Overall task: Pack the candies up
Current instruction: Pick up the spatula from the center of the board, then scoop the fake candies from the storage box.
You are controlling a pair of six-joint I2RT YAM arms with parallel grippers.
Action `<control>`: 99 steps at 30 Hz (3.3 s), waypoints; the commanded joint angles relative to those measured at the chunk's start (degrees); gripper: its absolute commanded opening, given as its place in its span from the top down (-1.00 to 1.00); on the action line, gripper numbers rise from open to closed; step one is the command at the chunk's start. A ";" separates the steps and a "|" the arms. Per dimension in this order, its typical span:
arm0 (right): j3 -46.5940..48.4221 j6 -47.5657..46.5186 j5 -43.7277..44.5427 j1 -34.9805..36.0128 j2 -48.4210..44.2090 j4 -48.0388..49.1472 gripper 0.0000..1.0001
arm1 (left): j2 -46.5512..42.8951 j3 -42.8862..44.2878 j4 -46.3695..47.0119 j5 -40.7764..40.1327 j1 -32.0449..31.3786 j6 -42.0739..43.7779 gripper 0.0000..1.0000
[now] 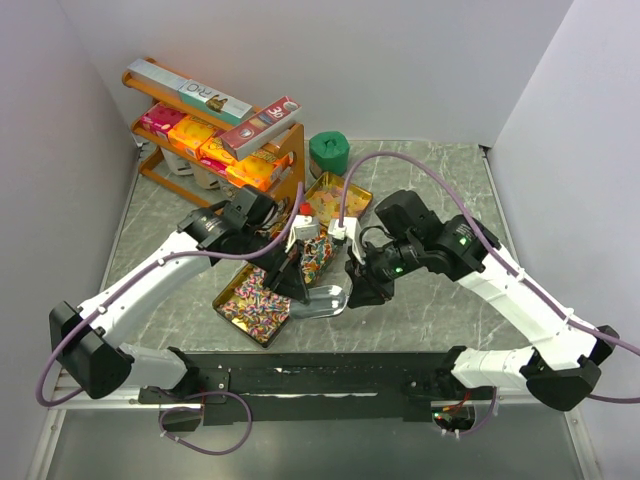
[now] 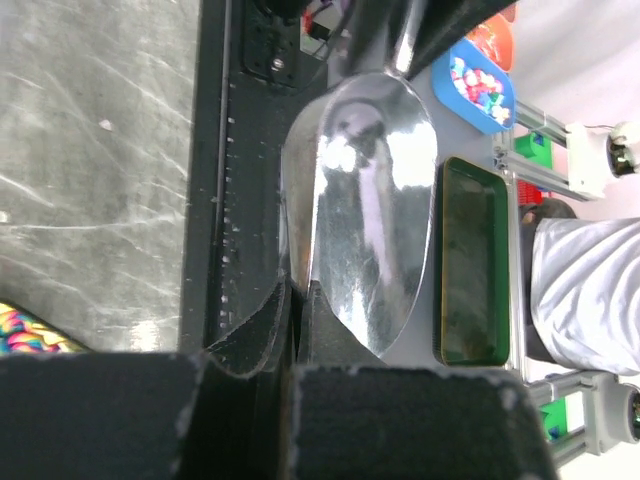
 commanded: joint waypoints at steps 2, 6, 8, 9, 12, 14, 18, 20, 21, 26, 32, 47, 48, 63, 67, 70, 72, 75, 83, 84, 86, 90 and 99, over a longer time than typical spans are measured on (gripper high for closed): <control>-0.12 1.88 3.24 0.61 -0.70 3.94 1.00 | -0.60 1.87 2.43 1.89 0.59 0.66 0.95; -0.03 3.55 5.62 0.61 -1.06 5.35 1.00 | -2.35 1.35 5.15 -2.32 1.91 -1.62 -0.18; 0.32 3.90 7.37 0.61 -0.79 5.18 1.00 | -3.93 -0.23 10.41 -9.32 3.75 -6.09 -0.51; 0.40 4.43 8.25 0.52 -0.53 5.09 1.00 | -5.94 -0.93 12.34 -12.85 4.54 -7.94 -0.60; 0.76 5.66 11.23 0.26 1.14 4.65 1.00 | -10.16 -4.45 20.69 -28.31 8.06 -15.94 -0.74; 0.84 6.62 13.08 -0.35 3.42 4.47 1.00 | -11.75 -6.64 24.73 -39.99 9.99 -21.82 -0.86; 1.89 9.43 18.53 -2.73 8.86 6.57 1.00 | -14.39 -9.29 27.22 -57.05 13.42 -28.42 -0.87; 3.56 9.97 20.47 -4.30 10.80 8.07 1.00 | -14.66 -10.51 27.39 -60.33 13.69 -29.83 -0.87; 4.35 10.32 21.00 -4.66 13.25 8.68 1.00 | -14.57 -10.96 27.57 -61.65 13.86 -30.97 -0.86; 12.78 9.09 28.63 -5.63 24.06 7.37 1.00 | -13.34 -14.38 27.48 -69.30 13.95 -35.20 -0.92; 16.58 7.16 37.60 -5.98 33.30 8.33 1.00 | -15.19 -20.35 31.61 -74.39 14.04 -36.78 -0.89; 4.45 -9.45 51.94 -4.40 31.29 22.57 1.00 | -5.09 -22.13 38.73 -71.69 16.23 -41.79 -0.54; 4.19 -9.98 51.85 -3.96 31.38 23.10 1.00 | -4.65 -21.95 38.64 -70.99 17.19 -42.67 -0.50; -0.56 -23.60 60.37 -0.62 33.40 29.61 1.00 | 5.64 -17.99 39.96 -60.96 20.54 -41.97 -0.06; 0.49 -24.57 61.08 -0.44 34.28 28.21 1.00 | 7.22 -17.64 40.49 -59.12 20.54 -40.04 -0.02; 2.33 -24.22 58.90 -0.53 35.24 26.45 1.00 | 8.36 -17.38 40.93 -57.28 20.55 -38.55 0.00; 3.65 -23.43 57.92 -0.27 36.12 25.39 1.00 | 8.89 -17.99 41.54 -55.43 20.46 -38.10 0.01; 3.31 -22.73 57.39 0.17 37.09 25.30 1.00 | 9.07 -19.83 43.20 -53.41 20.46 -38.10 0.01; 0.58 -20.18 55.81 0.52 37.00 25.04 1.00 | 12.50 -20.89 42.78 -54.63 20.28 -39.24 0.09; -0.03 -19.92 55.63 0.44 36.74 25.04 1.00 | 12.76 -20.89 42.34 -55.24 20.19 -39.33 0.10; -0.65 -19.39 55.11 0.61 36.04 25.21 1.00 | 13.11 -21.15 41.46 -56.21 20.02 -39.68 0.10; -0.83 -18.16 53.18 0.52 35.59 24.95 1.00 | 12.15 -23.78 43.30 -55.07 19.58 -40.39 0.11; -1.09 -15.17 49.66 0.52 36.65 24.34 1.00 | 13.82 -22.65 41.98 -56.48 18.35 -39.95 0.73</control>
